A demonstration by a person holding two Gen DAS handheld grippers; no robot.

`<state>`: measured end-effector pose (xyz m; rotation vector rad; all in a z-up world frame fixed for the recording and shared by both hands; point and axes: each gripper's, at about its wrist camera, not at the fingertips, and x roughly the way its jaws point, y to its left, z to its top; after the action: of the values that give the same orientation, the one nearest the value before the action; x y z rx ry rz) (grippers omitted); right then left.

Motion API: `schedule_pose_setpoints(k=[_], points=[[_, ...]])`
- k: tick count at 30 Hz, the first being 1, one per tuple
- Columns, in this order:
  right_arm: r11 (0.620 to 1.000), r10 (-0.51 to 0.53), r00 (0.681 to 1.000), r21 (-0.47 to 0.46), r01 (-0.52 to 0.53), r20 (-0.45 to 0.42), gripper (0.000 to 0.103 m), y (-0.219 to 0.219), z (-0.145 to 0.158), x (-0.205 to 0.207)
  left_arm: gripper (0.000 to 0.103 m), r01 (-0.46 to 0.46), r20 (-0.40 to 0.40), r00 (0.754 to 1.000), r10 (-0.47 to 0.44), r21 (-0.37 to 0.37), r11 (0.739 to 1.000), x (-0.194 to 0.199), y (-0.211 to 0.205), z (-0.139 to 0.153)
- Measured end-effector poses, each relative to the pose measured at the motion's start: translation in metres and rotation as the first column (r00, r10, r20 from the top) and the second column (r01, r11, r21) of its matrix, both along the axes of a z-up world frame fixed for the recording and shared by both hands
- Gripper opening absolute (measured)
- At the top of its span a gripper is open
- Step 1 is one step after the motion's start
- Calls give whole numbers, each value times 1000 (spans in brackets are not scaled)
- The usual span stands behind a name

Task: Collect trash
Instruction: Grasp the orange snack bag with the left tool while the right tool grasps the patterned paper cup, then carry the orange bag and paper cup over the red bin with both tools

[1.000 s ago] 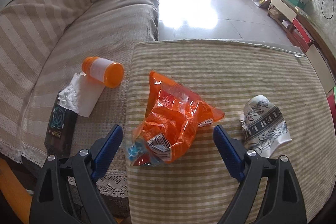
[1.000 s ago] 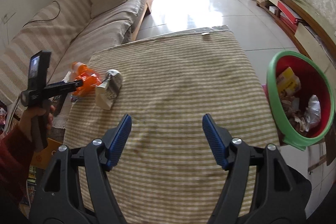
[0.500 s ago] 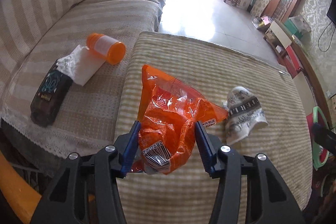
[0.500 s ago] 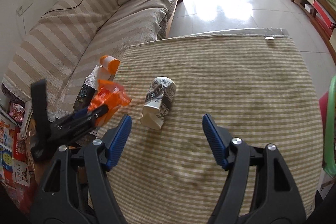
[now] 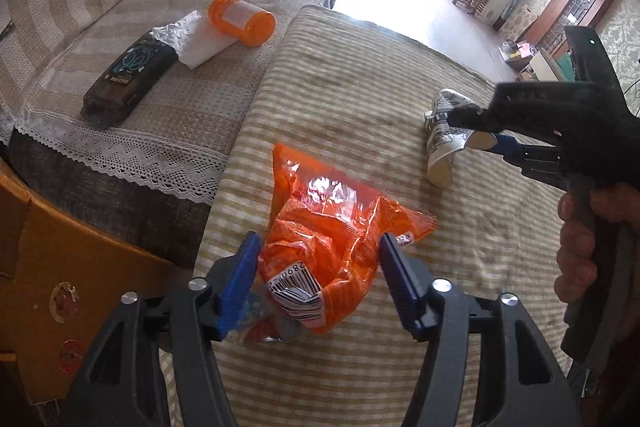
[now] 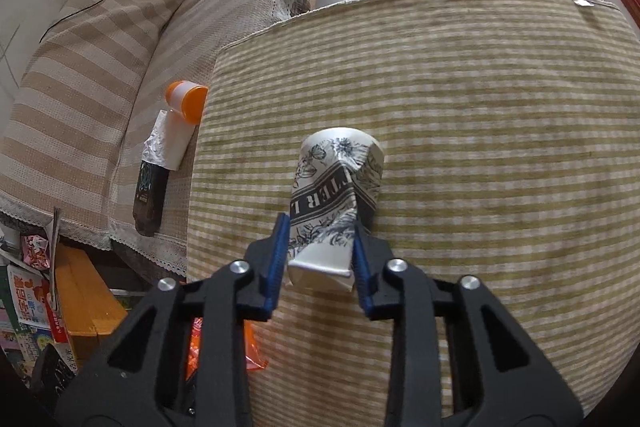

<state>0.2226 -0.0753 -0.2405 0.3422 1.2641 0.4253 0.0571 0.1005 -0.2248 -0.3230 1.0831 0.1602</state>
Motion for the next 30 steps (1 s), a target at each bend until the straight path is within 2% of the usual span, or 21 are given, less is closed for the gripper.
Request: schedule_pose_setpoints(k=[3,11,12,15,18,21,26,30], points=[[1000,-3,999,17,2,50,26,-11,12,-13,71,12,11,1000,-12,8,1000,2,-3,0],[999,16,989,48,-23,145,26,-48,46,-59,73,50,-51,997,-49,2,999,6,-18,-18],[999,12,988,49,-20,154,26,-54,49,-65,65,55,-59,997,-55,-6,998,7,-20,-21],[999,-1,981,47,-8,195,26,-66,61,-81,60,64,-54,997,-64,9,998,5,-29,-17],[999,-17,969,49,5,248,26,-76,77,-94,58,66,-14,998,-66,11,998,4,-37,-2],[999,-23,952,51,8,304,26,-85,94,-106,58,67,56,996,-68,26,997,3,-47,25],[999,-10,920,32,-3,392,26,-100,123,-121,58,74,181,980,-88,80,994,5,-60,79],[999,-21,889,37,5,458,26,-111,146,-130,58,78,248,964,-100,98,992,6,-69,108]])
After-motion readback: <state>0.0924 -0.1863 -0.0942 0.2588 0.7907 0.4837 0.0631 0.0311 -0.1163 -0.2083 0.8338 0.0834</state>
